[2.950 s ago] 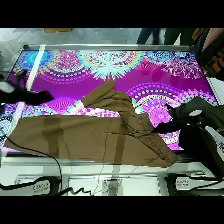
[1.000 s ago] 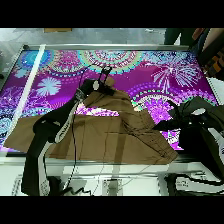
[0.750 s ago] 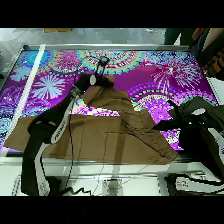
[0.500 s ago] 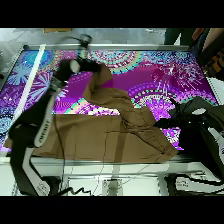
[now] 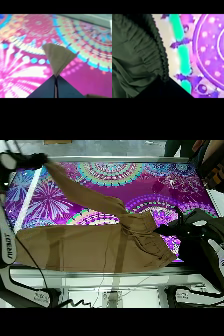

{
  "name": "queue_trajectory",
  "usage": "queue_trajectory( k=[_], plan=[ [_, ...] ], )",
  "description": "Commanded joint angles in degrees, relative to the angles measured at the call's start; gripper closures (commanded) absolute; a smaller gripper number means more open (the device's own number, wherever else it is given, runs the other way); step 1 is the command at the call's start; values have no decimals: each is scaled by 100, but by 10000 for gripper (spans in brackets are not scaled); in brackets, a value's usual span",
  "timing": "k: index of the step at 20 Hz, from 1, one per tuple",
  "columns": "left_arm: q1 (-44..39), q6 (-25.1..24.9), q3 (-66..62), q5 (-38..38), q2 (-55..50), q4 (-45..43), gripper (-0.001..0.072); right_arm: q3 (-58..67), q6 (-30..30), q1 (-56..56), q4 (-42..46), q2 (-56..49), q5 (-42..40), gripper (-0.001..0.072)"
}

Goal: Fold the clothes and pants, and hang the long-sleeved shirts on hangers.

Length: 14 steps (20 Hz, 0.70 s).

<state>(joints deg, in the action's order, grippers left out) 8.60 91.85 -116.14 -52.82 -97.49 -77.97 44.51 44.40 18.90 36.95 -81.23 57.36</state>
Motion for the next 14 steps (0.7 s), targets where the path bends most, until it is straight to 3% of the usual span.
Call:
queue_trajectory(
  k=[1, 3, 7, 14],
  plan=[
    [780, 118, 9, -1067, 85, 0, 694, 7, 15, 0, -293, 4, -343, 679],
    [1067, 76, 9, -1606, 164, 0, 694, 7, 11, 0, -306, 4, -339, 679],
    [1220, -743, 9, -2293, 566, -9, 693, 7, 9, 0, -306, 7, -343, 679],
    [1248, -461, 7, -1709, 1198, -1563, 694, 7, -9, 4, -184, 308, -612, 679]
  ],
)
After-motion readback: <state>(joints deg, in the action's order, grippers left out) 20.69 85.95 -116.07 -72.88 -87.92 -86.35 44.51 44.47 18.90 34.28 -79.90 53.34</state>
